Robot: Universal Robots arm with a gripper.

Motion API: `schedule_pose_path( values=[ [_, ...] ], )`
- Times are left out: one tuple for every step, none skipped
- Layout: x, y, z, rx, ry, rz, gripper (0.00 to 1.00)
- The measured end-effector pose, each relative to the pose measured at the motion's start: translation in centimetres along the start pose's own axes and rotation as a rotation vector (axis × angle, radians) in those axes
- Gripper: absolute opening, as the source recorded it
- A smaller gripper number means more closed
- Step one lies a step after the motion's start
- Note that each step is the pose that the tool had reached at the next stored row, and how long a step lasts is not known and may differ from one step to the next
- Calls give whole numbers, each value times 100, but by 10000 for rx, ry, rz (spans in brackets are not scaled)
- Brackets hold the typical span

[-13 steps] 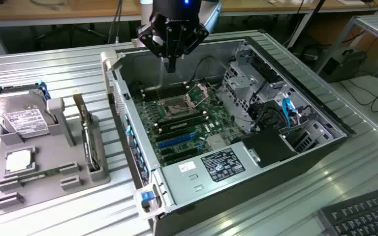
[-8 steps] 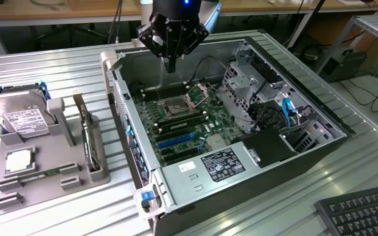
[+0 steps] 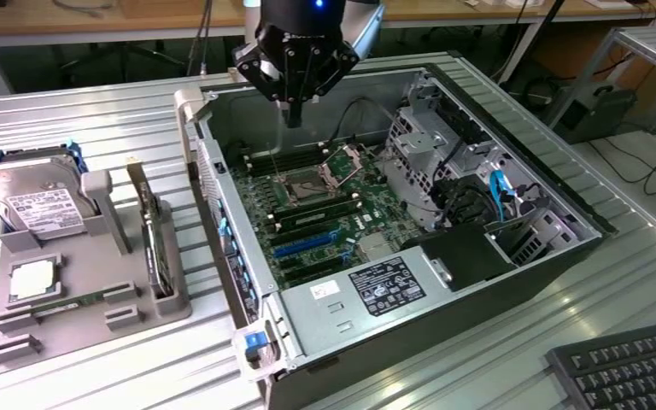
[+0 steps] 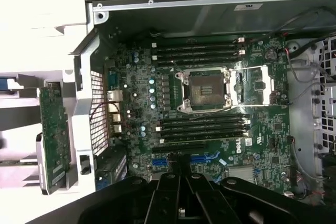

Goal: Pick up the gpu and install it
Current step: 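Reach for the gpu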

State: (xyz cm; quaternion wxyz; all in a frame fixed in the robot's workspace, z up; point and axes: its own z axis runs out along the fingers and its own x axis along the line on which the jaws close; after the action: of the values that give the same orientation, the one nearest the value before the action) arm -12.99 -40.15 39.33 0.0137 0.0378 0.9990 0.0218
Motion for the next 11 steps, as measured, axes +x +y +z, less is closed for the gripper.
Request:
schedule_pose_path(
  values=[
    [34,-16,-2,0,0,-1,11],
    [68,-31,-3,-1,0,-1,11],
    [120,-55,-4,-2,0,0,11],
    [167,-81,-6,-2,0,-4,11],
    [195,-97,-8,-1,0,-5,11],
    [230,-115,-8,0,0,-7,11],
    [302,-145,-8,-1,0,-7,11],
    [336,-158,-8,-1,0,-7,11],
    [366,-169,-7,0,0,-8,11],
    [396,-180,-7,0,1,-8,11],
    [427,-192,-5,1,1,-10,11]
  ],
)
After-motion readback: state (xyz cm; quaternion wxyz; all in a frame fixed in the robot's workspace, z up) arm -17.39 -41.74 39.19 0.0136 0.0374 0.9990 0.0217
